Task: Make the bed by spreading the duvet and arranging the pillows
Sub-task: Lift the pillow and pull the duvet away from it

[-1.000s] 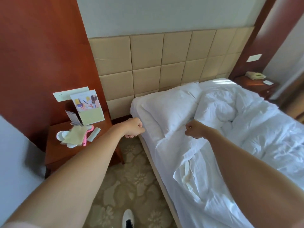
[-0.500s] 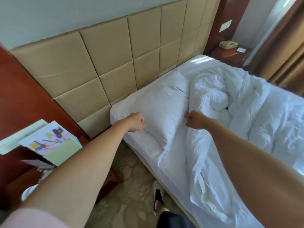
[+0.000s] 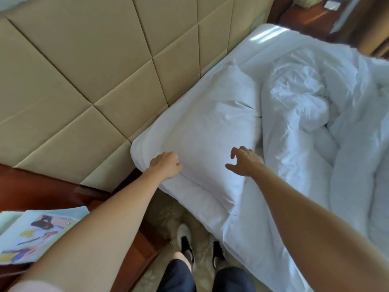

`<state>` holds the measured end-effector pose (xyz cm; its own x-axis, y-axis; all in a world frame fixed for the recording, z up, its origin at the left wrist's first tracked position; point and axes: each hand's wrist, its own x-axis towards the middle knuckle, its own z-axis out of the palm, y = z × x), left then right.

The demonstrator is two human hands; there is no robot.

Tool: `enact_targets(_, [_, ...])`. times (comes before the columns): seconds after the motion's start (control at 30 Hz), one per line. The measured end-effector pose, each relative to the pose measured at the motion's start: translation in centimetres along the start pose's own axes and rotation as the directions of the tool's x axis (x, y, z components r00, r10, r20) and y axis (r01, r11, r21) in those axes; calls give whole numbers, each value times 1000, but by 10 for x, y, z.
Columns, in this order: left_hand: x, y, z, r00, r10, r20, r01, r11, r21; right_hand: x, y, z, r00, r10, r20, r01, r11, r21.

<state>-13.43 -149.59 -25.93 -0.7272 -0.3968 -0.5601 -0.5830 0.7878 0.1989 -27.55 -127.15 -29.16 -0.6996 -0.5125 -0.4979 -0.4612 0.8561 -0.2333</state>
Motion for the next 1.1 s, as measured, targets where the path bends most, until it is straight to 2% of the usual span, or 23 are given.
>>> enact_targets(0.07, [41,-4,12,999,40,15,-41,999,19,21,0,23,995,83,51,-81,996,-25])
enact_targets(0.13, [79,-8,26,995,56,87,-59,998,26,41,4,43,971,191,141,-197,980,25])
enact_targets(0.2, [107,-11,40,990,54,133,-51,998,-32,56,3,66,930,283,235,-326,930,171])
enact_targets(0.27, [135,-19,51,988,39,147,-19,991,-132,69,-8,87,892,353,284,-442,813,378])
enact_targets(0.37, [176,-35,59,991,15,133,15,976,-219,94,-27,117,851,452,268,-521,656,547])
enact_targets(0.47, [219,-49,59,987,2,163,34,975,-218,106,-37,132,823,523,221,-546,621,562])
enact_targets(0.53, [242,-54,60,985,5,170,36,972,-232,112,-35,140,812,557,171,-543,617,569])
enact_targets(0.6, [261,-57,65,993,-21,120,57,950,-307,119,-33,143,803,591,79,-519,626,582])
enact_targets(0.73, [285,-64,71,998,-5,67,37,866,-498,136,-34,148,812,579,-71,-383,621,684])
enact_targets(0.83, [291,-72,56,996,-32,77,64,888,-455,146,-38,146,826,556,-94,-323,604,729])
enact_targets(0.97, [286,-91,30,995,-31,96,66,917,-394,155,-60,139,812,571,-123,-314,605,732])
enact_targets(1.1, [286,-124,-11,999,-49,3,47,945,-323,168,-109,143,840,522,-146,-220,576,787])
